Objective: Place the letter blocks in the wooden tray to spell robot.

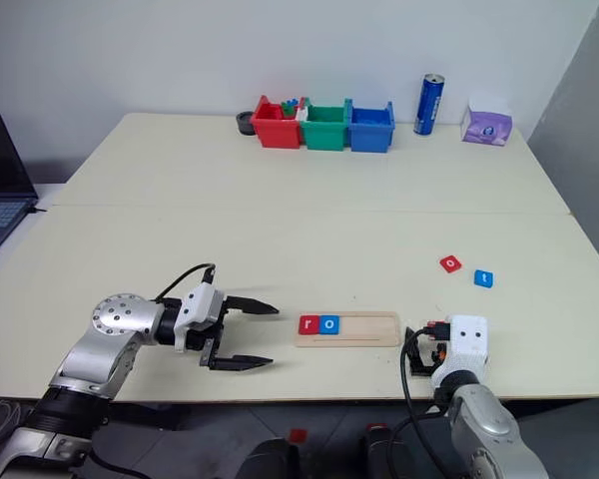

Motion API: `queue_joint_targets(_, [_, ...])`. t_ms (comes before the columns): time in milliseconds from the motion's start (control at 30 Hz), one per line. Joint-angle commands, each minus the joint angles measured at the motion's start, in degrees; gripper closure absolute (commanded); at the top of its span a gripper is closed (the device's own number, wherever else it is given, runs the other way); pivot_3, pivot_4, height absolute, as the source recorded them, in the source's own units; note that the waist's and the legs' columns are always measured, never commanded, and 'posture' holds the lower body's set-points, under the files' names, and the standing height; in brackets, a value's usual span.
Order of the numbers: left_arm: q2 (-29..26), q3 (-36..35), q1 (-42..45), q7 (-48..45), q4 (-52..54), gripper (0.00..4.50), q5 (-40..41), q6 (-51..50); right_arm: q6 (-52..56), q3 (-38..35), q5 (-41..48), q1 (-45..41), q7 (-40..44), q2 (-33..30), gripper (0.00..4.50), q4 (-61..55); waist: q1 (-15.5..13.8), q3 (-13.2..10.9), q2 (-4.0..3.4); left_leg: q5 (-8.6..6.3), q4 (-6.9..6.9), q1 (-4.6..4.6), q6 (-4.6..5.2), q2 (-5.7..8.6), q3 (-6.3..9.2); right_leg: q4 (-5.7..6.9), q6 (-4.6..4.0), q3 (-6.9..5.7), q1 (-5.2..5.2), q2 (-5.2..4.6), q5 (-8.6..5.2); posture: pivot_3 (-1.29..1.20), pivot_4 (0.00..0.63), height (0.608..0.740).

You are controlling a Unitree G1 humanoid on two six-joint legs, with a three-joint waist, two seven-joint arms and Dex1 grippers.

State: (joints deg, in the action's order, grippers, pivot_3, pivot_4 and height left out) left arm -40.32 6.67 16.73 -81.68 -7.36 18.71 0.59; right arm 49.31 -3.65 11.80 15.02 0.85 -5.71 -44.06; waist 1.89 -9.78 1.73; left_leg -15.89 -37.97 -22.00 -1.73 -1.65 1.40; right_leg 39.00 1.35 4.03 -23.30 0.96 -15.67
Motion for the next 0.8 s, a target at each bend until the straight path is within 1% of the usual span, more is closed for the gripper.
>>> queue_joint_targets(33, [0.1, -0.1, 0.1, 0.6, 2.0, 0.00, 0.0, 0.2, -1.2, -2.5, 0.1, -1.7, 2.5, -4.2, 0.03, -5.8, 0.0, 0.0, 0.00, 0.00, 0.00, -0.02, 0.00, 0.00, 0.01, -0.01, 0.00, -0.01, 0.00, 0.00, 0.00, 0.00, 0.150, 0.740])
queue_joint_targets(100, [0.3, -0.1, 0.3, 0.8, 2.0, 0.00, 0.0, 0.2, -1.0, -4.3, 2.5, -3.4, 8.0, -9.6, 0.03, -6.0, 0.0, 0.0, 0.00, 0.00, 0.01, -0.02, 0.00, 0.00, 0.01, -0.03, 0.01, -0.02, 0.00, 0.00, 0.00, 0.00, 0.150, 0.740])
queue_joint_targets(167, [0.4, 0.1, 0.5, 0.9, 1.8, 0.00, -0.1, 0.3, 0.5, -6.3, 4.9, -4.7, 14.8, -17.2, 0.03, -4.0, 0.0, 0.0, 0.00, 0.00, 0.00, -0.01, 0.00, 0.02, 0.00, -0.03, 0.01, -0.02, 0.00, 0.01, 0.00, 0.00, 0.150, 0.740])
queue_joint_targets(233, [0.7, 0.3, 0.9, 1.0, 1.4, 0.00, -0.2, 0.4, -1.0, -9.3, 8.1, -6.6, 22.6, -24.3, 0.03, 0.2, 0.0, 0.0, 0.01, 0.00, 0.00, -0.02, 0.01, 0.04, -0.03, -0.04, 0.01, -0.06, 0.03, 0.01, 0.00, 0.00, 0.150, 0.740])
queue_joint_targets(300, [0.9, 0.5, 1.3, 1.0, 1.0, 0.00, -0.3, 0.6, -3.3, -10.5, 10.3, -8.2, 29.7, -30.3, 0.03, 4.0, 0.0, 0.0, 0.01, 0.00, 0.00, -0.01, 0.01, 0.04, -0.09, -0.04, 0.01, -0.09, 0.04, 0.02, 0.00, 0.00, 0.150, 0.740])
queue_joint_targets(367, [1.1, 0.5, 1.5, 1.0, 1.0, 0.00, -0.4, 0.5, -6.7, -9.6, 10.2, -9.4, 36.7, -36.6, 0.03, 9.0, 0.0, 0.0, 0.01, 0.00, 0.01, -0.01, 0.01, 0.08, -0.11, -0.04, 0.01, -0.10, 0.05, 0.04, 0.00, 0.00, 0.150, 0.740])
queue_joint_targets(433, [1.2, 0.5, 1.8, 0.9, 0.9, 0.00, -0.5, 0.4, -11.6, -6.4, 8.6, -10.2, 43.7, -42.4, 0.03, 14.0, 0.0, -0.1, 0.02, 0.00, 0.01, -0.01, 0.02, 0.09, -0.12, -0.04, 0.00, -0.12, 0.05, 0.08, 0.00, 0.00, 0.150, 0.740])
queue_joint_targets(500, [1.2, 0.5, 1.9, 0.8, 1.0, 0.00, -0.6, 0.4, -15.3, -3.8, 7.8, -11.2, 48.1, -45.4, 0.03, 17.6, 0.0, -0.1, 0.03, -0.01, 0.02, -0.01, 0.02, 0.10, -0.12, -0.05, 0.00, -0.12, 0.05, 0.10, 0.00, 0.00, 0.150, 0.740])
queue_joint_targets(600, [1.0, 0.4, 2.0, 0.8, 1.4, 0.00, -0.5, 0.1, -18.4, -0.6, 7.5, -13.3, 53.1, -47.7, 0.03, 21.7, 0.0, -0.1, 0.03, -0.01, 0.01, -0.02, 0.02, 0.09, -0.12, -0.05, 0.00, -0.12, 0.05, 0.17, 0.00, 0.00, 0.150, 0.740])
queue_joint_targets(800, [0.6, 0.3, 1.6, 0.8, 2.2, 0.00, -0.4, -0.2, -23.4, 4.0, 4.7, -18.9, 57.0, -47.9, 0.03, 29.3, 0.0, -0.1, 0.04, -0.01, -0.03, -0.02, 0.02, 0.05, -0.12, -0.04, 0.01, -0.09, 0.05, 0.14, 0.01, 0.00, 0.150, 0.740])
